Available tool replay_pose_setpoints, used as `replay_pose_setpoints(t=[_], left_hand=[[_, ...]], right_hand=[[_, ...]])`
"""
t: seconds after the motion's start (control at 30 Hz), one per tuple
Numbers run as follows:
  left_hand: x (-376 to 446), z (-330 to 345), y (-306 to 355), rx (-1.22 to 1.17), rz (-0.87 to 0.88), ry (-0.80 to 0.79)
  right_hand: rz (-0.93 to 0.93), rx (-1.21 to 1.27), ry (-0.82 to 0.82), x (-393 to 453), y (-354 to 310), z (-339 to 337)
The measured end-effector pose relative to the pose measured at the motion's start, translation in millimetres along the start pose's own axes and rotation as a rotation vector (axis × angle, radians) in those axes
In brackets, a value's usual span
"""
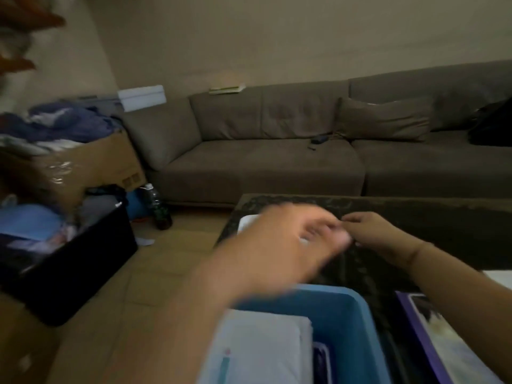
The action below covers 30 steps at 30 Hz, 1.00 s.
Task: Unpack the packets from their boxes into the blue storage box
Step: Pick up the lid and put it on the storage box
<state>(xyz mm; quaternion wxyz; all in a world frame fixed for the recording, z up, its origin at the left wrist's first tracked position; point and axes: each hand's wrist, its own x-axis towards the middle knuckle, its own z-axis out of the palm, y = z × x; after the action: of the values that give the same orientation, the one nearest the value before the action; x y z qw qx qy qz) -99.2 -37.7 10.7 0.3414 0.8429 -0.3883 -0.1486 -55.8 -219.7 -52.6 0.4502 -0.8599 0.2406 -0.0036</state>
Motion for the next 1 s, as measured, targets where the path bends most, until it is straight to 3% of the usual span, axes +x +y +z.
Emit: replay_pose_setpoints(t=[0.03,0.13,0.23,0.4,0.53,0.63,0.77,0.9,1.0], left_hand=[[-15,-58,-21,-0.038,-0.015,0.081],[17,-104,-108,-0.139,-0.283,0.234],[45,-92,-189,-0.136,-0.487,0.215],[61,-58,-233,-0.723,-0.697,0.179],[71,-45,-244,-0.844,-0.735,0.239],[63,-45,-240,-0.793,-0.733,0.279],[35,-68,-210,-0.755,-0.607,0.360],[-12,-88,-167,-0.705,-0.491,0.434],[-56,-82,-143,-0.887,-0.385,0.451]], right_hand=[[0.047,0.004,-0.020,12,-3,12],[0.130,-0.048,-0.033,43,-4,38],[0.163,-0.112,-0.025,71,4,52],[0.294,-0.013,-0.016,102,18,66],[0.309,-0.043,-0.010,105,21,64],[0.287,-0.061,-0.007,90,19,53],[0.066,0.017,0.077,44,-4,24],[-0.093,0.300,0.247,-30,-35,-2],[-0.143,0.596,0.255,-83,-32,-13]])
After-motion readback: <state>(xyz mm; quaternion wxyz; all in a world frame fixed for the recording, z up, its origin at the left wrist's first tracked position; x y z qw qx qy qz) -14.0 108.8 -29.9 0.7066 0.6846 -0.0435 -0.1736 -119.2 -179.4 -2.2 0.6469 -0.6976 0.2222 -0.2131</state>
